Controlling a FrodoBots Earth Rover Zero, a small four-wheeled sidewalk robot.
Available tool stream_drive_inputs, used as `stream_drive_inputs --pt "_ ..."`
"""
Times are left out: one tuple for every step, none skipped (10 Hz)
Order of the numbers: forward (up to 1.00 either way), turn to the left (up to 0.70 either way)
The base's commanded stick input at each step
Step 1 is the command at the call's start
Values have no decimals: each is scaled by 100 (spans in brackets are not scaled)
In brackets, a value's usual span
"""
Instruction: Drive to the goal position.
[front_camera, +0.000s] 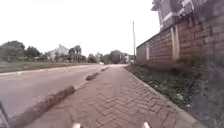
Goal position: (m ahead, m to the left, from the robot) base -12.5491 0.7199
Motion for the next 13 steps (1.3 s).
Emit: stream_drive_inputs --pt "50 0" --pt "50 0" --pt "50 0" --pt "50 0" --pt "50 0" --pt "50 0" --pt "50 0" --pt "50 0" --pt "50 0" --pt "50 0" --pt "50 0" --pt "50 0" --pt "50 -50"
